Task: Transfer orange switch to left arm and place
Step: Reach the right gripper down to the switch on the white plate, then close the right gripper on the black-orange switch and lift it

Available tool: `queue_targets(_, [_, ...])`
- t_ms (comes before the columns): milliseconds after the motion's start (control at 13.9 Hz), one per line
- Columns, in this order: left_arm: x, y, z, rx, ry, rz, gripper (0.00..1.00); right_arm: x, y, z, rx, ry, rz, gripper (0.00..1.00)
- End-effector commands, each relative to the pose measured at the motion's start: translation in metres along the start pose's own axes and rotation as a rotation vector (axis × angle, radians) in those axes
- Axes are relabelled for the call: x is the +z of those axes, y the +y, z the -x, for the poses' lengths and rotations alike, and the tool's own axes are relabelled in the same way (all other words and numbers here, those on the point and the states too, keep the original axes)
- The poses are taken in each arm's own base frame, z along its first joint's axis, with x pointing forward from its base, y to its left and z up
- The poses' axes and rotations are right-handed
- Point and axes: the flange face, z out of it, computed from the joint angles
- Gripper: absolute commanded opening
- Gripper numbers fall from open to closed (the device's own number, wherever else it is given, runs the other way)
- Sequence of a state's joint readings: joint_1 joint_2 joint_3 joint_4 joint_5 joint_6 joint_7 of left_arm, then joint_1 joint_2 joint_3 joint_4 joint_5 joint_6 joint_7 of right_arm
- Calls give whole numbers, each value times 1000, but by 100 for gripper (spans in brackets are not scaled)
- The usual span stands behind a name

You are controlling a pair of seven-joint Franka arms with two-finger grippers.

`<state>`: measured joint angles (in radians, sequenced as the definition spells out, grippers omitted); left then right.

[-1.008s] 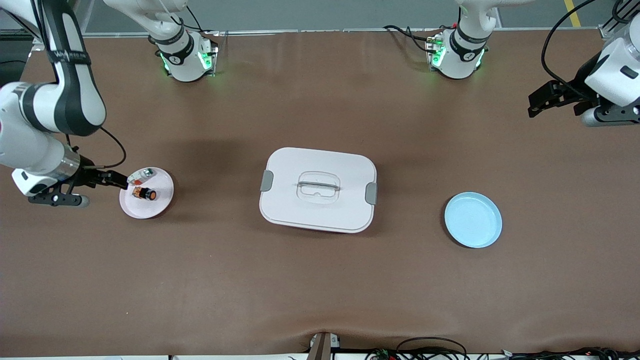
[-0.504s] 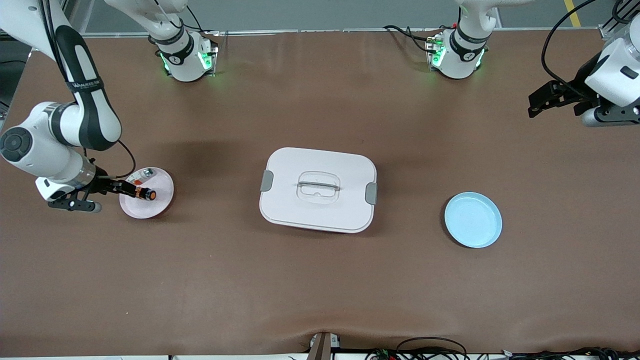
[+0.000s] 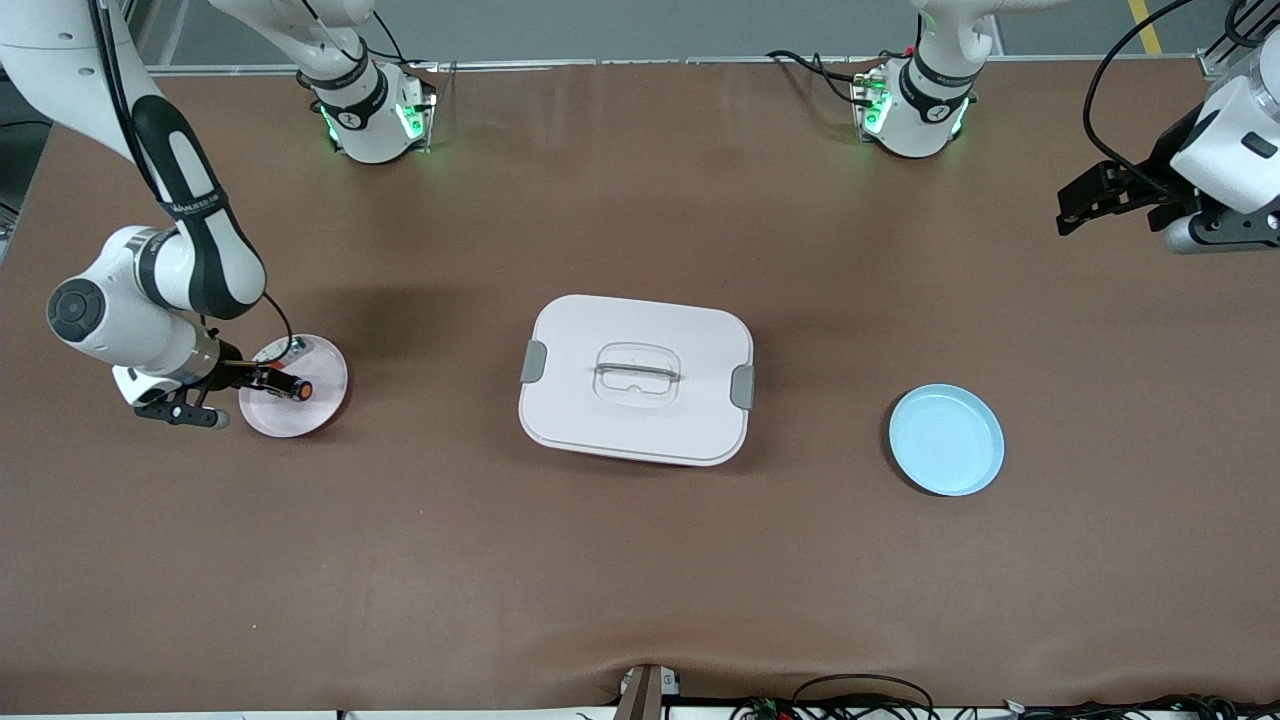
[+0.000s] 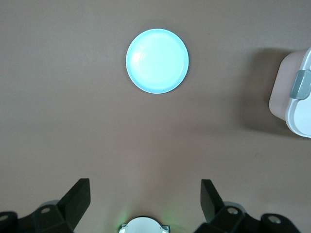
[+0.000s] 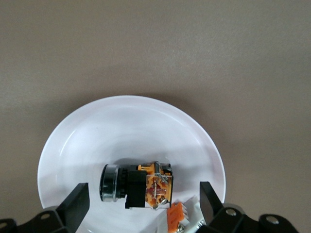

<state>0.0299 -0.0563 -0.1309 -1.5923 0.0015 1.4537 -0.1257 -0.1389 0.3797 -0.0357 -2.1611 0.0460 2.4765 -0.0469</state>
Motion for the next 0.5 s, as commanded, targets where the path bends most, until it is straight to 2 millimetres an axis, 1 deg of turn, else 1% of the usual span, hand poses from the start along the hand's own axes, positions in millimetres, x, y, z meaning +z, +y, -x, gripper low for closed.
queue_targets(0, [-6,-3,-1,14,5,4,100,9,-3,1,16,-9,-19,100])
queue_targets(360, [-6,-6,-3,8,8,3,100,27,-4,4,13,-38,-19,100])
queue_targets(432, [-6,-7,-3,6,8,3,100,28,-5,4,12,-40,-19,100])
